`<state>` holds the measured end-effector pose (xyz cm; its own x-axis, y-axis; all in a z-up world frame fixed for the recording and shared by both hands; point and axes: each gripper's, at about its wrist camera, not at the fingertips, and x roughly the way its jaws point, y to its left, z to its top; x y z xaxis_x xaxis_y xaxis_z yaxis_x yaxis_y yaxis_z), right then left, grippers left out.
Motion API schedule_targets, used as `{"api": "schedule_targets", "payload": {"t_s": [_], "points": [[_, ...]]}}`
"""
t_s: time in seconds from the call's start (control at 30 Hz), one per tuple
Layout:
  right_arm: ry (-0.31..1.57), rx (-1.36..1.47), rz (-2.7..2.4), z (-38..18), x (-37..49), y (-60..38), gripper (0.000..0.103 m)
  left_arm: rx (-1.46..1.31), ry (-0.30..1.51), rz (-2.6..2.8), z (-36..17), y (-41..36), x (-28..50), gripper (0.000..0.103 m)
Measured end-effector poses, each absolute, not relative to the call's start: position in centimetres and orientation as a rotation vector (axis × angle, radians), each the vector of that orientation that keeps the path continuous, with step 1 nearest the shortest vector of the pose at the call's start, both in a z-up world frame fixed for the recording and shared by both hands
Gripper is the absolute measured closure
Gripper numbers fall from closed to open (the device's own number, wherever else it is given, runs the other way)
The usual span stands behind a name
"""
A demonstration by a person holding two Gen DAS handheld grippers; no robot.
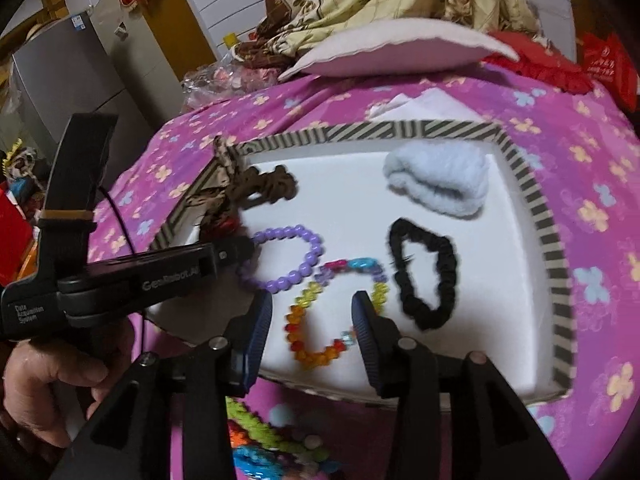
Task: Organize jewelry
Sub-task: 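Open the left gripper to drop the purple bracelet while the right releases the crystal bracelet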
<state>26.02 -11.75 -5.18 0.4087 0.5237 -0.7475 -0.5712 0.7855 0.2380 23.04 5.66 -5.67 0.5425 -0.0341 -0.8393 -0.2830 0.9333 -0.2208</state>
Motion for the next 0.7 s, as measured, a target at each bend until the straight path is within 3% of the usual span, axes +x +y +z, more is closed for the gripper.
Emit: {"api": "schedule_targets", "payload": {"t_s": [0.23, 0.37, 0.47, 0.57, 0.7], "points": [[0.938, -0.15, 0.629, -5.4, 25.7, -11.6, 0.06, -0.251, 0.998, 0.177, -5.6, 4.4, 23.0, 0.069], [0.968, -0.168, 0.587, -5.7, 25.6, -11.9, 0.056, -0.233, 0.996, 0.194, -5.4, 4.0, 22.8, 0.045], [0.952, -0.173, 0.577, -5.5, 25.2, -12.4, 0.054, -0.211, 1.0, 0.218, -5.1, 3.7, 22.6, 0.034], [0.931, -0.173, 0.571, -5.3, 24.8, -12.9, 0.053, -0.176, 0.989, 0.243, -4.8, 3.3, 22.3, 0.026], [0.926, -0.131, 0.563, -5.0, 24.7, -14.0, 0.041, -0.139, 0.954, 0.245, -3.9, 2.8, 21.7, 0.023]]}}
